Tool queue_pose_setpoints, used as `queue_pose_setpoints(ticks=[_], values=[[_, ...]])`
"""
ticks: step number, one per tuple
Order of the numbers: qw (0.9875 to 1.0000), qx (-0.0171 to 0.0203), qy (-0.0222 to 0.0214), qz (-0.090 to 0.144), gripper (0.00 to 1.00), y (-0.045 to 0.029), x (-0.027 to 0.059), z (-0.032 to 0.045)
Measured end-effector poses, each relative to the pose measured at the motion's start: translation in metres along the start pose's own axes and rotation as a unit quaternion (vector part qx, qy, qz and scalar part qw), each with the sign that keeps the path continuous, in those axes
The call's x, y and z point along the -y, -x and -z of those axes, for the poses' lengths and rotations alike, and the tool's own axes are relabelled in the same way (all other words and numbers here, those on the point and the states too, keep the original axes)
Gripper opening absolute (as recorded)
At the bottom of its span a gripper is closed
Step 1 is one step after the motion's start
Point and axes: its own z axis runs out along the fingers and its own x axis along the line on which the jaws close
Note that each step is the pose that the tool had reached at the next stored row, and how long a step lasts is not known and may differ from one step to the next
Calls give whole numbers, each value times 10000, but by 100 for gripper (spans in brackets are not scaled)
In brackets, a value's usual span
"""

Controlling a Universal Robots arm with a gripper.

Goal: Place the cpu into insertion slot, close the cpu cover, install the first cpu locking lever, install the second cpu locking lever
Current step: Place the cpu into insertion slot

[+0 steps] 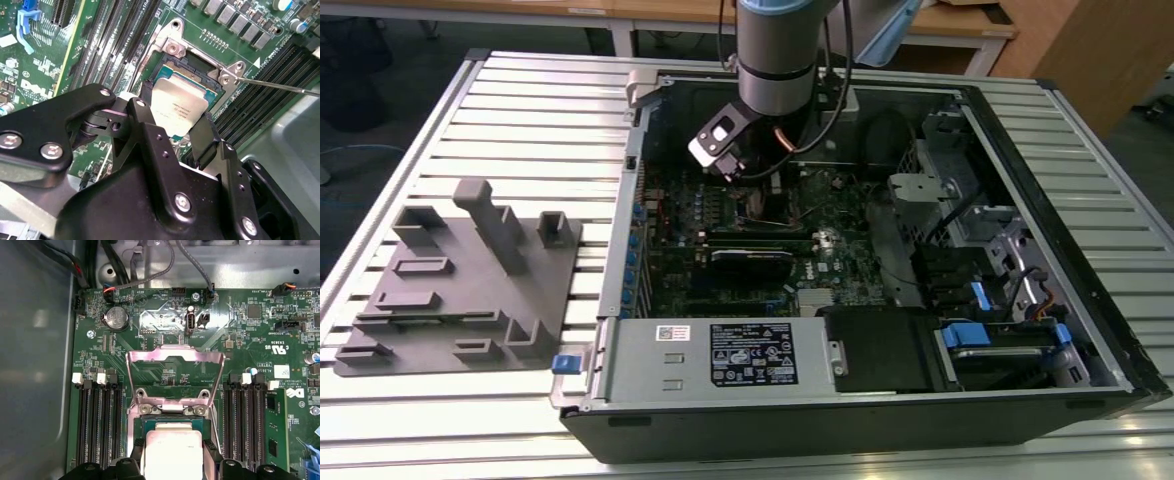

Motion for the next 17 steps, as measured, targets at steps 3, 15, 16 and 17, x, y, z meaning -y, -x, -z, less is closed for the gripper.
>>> queue_pose_setpoints(ticks=[3, 15, 16, 17], values=[[10000, 0, 0, -1, 54, 1, 4, -21], [10000, -15, -1, -2, 54, -3, 33, -37], [10000, -19, -1, -2, 54, -4, 33, -39], [10000, -23, -1, -2, 54, -5, 33, -41]])
